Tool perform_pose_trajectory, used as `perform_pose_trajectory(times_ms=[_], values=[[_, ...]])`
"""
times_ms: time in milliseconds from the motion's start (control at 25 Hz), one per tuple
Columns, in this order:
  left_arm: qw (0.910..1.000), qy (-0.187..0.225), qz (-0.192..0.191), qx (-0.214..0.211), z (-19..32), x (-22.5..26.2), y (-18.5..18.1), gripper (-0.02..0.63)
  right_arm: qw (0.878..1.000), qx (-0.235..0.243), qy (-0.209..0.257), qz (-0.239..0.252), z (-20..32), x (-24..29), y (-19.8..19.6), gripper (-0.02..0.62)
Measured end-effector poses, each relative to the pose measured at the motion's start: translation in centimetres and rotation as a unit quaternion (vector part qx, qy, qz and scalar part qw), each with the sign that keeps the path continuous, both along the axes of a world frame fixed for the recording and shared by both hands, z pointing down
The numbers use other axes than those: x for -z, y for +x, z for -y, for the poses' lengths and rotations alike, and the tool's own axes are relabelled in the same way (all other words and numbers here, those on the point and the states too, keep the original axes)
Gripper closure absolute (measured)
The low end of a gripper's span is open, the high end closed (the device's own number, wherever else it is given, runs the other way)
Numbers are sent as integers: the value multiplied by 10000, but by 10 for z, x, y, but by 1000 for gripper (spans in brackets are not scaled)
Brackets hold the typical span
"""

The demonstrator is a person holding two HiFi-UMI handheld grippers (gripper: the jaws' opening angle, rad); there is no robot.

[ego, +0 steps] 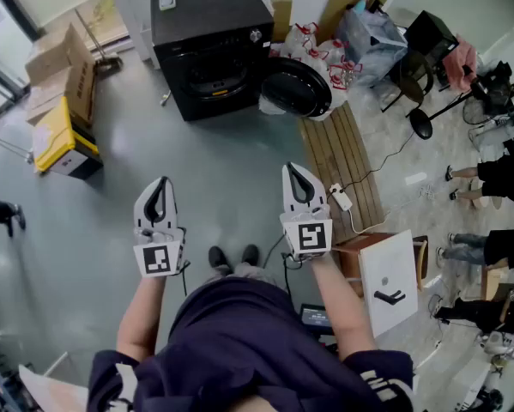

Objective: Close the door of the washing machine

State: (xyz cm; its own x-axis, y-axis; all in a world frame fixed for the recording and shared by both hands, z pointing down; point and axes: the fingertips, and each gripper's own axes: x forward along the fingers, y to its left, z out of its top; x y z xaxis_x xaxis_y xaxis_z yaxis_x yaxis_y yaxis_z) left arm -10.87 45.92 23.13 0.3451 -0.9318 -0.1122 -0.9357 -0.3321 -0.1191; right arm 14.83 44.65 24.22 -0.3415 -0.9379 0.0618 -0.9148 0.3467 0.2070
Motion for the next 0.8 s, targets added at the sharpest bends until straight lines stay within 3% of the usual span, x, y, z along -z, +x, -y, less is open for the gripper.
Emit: perform_pose_trajectory(times_ms=[800], values=[[9999,-78,31,-128,4,-8,16,583,9997,53,-157,153,4,-14,4,577]])
